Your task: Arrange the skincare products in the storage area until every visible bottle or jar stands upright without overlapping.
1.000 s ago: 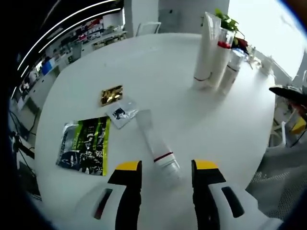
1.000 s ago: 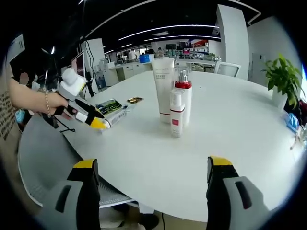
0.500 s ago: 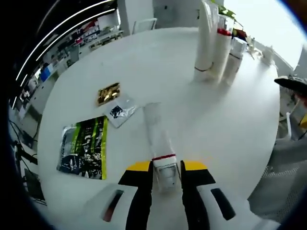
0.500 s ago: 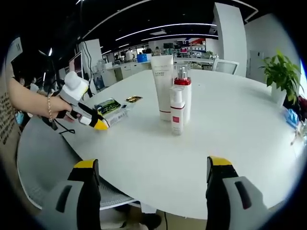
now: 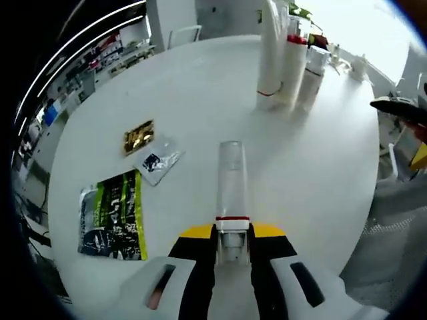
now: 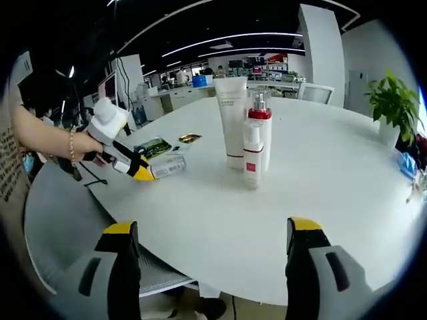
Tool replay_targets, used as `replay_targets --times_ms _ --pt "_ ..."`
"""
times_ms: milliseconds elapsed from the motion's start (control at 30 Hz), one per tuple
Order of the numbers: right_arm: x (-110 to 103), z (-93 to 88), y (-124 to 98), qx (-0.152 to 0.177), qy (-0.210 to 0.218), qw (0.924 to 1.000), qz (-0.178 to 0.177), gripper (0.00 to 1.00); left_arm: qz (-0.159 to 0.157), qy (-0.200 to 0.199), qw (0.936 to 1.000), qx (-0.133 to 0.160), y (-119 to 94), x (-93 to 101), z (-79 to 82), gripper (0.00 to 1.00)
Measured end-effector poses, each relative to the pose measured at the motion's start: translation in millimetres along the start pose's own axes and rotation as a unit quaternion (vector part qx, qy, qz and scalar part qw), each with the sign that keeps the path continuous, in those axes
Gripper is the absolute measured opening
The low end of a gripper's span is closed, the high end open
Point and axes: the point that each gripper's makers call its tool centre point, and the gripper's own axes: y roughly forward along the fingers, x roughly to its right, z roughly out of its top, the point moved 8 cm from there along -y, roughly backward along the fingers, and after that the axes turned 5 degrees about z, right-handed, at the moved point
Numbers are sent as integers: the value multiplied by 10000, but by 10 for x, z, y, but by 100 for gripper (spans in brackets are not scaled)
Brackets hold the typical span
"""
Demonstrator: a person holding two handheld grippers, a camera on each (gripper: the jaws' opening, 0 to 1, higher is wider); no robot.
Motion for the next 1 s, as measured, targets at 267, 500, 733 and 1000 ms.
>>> replay_targets --times_ms 267,500,733,1000 --pt "-95 112 60 62 -207 9992 327 86 -273 364 9989 70 -240 -41 115 15" --pt "-280 364 176 118 -736 9919 1026 80 -430 1160 9923 100 -523 -28 249 15" --pt "-558 736 345 85 -1683 9683 1844 73 -799 1783 9807 -70 -768 30 352 15" --pt "-723 1036 524 -61 -2557 9349 2459 61 -800 2144 9734 -86 -966 125 397 14"
